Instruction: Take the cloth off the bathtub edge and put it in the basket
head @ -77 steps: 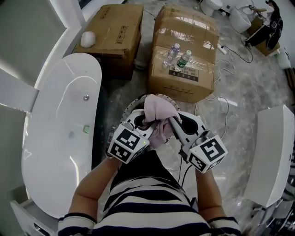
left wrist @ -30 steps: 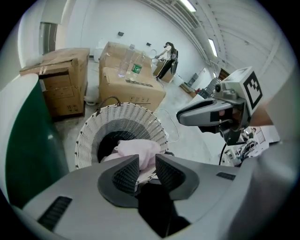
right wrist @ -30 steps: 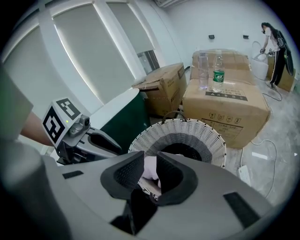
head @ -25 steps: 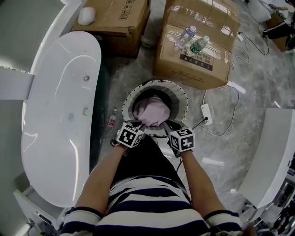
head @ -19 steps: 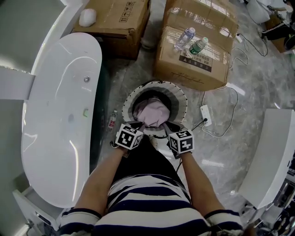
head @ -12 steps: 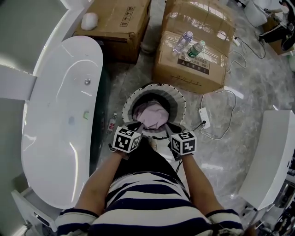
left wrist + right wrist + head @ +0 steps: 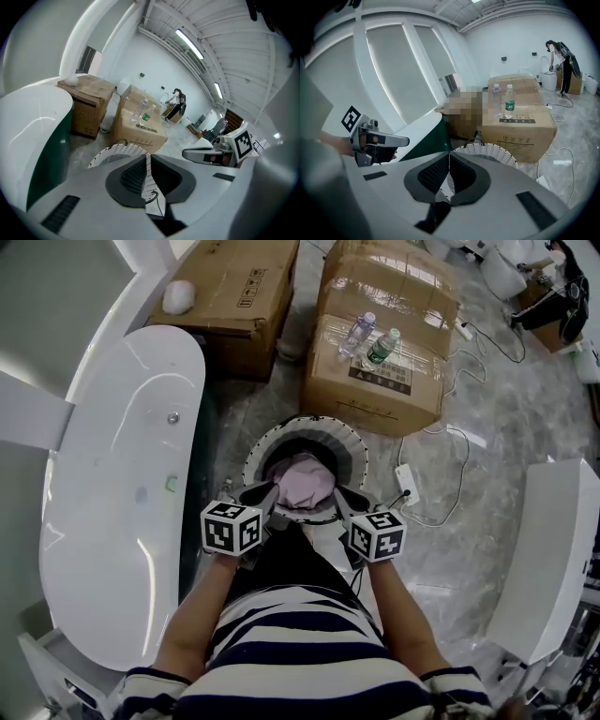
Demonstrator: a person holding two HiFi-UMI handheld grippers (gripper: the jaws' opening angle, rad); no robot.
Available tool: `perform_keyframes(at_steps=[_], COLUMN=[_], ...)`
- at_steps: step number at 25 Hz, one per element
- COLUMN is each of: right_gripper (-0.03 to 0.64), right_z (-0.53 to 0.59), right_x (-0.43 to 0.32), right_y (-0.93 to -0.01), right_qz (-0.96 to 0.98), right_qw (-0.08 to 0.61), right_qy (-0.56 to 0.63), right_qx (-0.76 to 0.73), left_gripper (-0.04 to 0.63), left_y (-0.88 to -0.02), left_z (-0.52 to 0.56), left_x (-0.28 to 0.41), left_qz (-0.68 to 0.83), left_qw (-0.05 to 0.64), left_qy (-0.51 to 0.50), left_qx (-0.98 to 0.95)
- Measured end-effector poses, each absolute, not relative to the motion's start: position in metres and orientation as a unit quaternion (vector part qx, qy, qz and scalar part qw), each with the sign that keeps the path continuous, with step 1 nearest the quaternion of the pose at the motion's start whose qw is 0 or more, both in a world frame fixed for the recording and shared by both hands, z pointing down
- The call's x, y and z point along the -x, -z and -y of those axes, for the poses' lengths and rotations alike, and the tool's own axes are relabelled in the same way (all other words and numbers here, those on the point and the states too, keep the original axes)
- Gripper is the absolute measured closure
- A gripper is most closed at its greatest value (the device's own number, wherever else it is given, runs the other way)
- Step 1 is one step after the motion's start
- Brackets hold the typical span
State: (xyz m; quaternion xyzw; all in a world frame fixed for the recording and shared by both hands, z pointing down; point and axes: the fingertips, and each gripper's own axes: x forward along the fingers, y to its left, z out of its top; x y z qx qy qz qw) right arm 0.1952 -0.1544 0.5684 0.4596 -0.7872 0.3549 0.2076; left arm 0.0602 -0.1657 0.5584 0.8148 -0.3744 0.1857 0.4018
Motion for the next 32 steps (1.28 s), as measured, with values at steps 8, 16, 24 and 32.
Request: perform_keyframes(at_steps=[8, 16, 24, 32], right_gripper=[0.591, 0.591, 0.591, 0.591], right_z=[0.143, 0.127, 0.121, 0.118], right_x=[-0.187, -0.183, -0.176, -0.171], right_y=[-0.533, -0.52, -0.519, -0.521], right_qz=[0.796, 0.792, 0.795, 0.799], right_qw=[0.181, 0.167, 0.172, 0.179], right_qy=[-0.344, -0.343, -0.342, -0.343], right_qx=[-0.464, -0.477, -0.47, -0.46], left_gripper=[0.554, 0.554, 0.554, 0.554], left_y=[-0.523, -0.51, -0.509, -0.508], left_z=[0.161, 0.145, 0.138, 0.132], left_x=[-0.05, -0.049, -0.043, -0.04], left_qz=[0.393, 0.392, 0.405, 0.414], left_qw=[0.381, 0.361, 0.364, 0.37], left_qy=[-0.156, -0.161, -0.155, -0.153], left_qx=[-0.822, -0.831, -0.824, -0.818])
